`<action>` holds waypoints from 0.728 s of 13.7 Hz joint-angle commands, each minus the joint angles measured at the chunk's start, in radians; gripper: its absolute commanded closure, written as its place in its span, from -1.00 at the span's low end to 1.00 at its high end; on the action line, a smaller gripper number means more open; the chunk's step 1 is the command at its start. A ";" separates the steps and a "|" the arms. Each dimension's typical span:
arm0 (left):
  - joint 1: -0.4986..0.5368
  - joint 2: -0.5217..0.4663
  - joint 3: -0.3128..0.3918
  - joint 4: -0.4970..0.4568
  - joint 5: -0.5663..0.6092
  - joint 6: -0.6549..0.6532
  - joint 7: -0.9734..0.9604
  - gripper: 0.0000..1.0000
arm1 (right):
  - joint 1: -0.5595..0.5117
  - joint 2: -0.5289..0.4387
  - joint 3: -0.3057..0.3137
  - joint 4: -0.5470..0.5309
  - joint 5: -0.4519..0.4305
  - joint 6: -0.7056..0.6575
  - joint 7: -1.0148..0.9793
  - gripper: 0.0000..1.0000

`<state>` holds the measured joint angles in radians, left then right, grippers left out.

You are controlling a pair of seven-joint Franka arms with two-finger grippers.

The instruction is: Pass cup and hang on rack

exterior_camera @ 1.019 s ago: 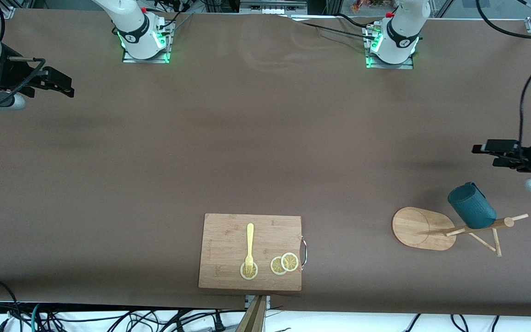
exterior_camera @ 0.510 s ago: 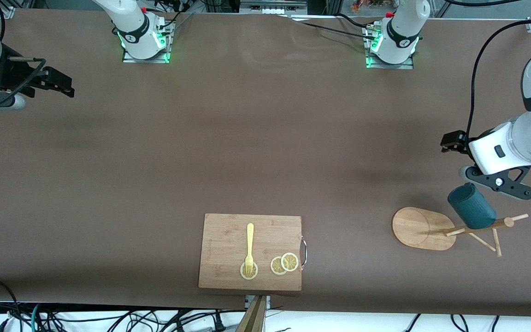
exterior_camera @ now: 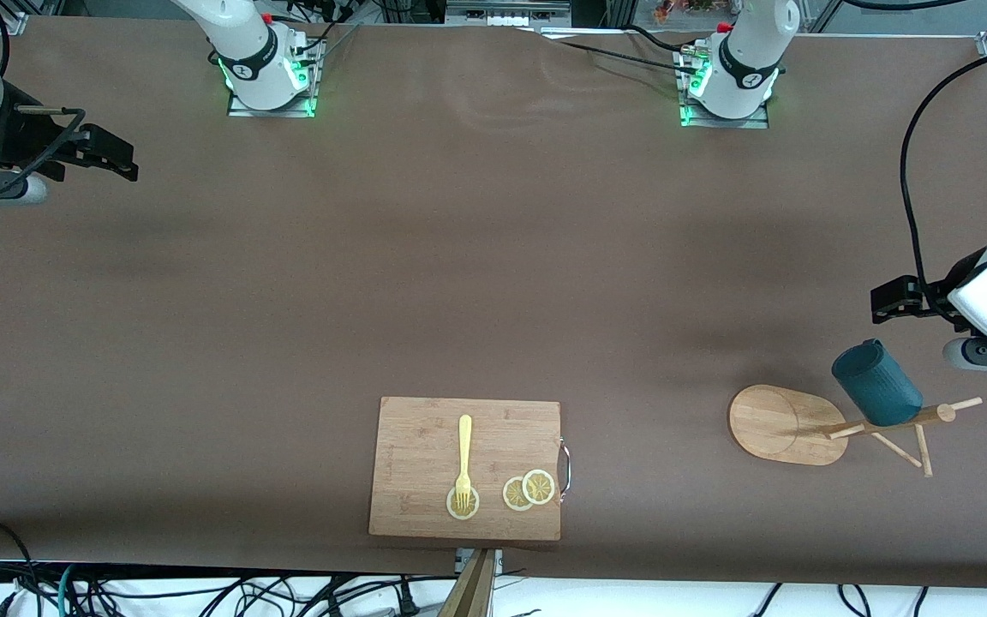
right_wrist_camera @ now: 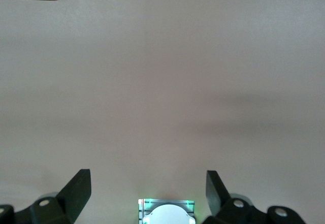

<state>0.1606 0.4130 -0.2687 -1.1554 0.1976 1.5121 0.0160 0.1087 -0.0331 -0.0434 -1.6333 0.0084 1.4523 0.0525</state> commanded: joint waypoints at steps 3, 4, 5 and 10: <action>0.052 -0.307 -0.015 -0.459 -0.059 0.247 -0.065 -1.00 | -0.009 -0.014 0.003 -0.011 0.018 0.005 -0.019 -1.00; 0.100 -0.335 -0.018 -0.501 -0.128 0.270 -0.054 -1.00 | -0.009 -0.017 0.003 -0.011 0.018 0.000 -0.017 -1.00; 0.108 -0.356 -0.020 -0.523 -0.139 0.272 -0.044 -1.00 | -0.009 -0.019 0.003 -0.013 0.018 -0.004 -0.017 -1.00; 0.108 -0.373 -0.052 -0.512 -0.141 0.257 -0.011 -1.00 | -0.009 -0.021 0.003 -0.019 0.025 -0.004 -0.017 -1.00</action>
<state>0.2562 0.0668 -0.3049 -1.6423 0.0720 1.7486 -0.0167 0.1087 -0.0336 -0.0432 -1.6348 0.0099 1.4509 0.0525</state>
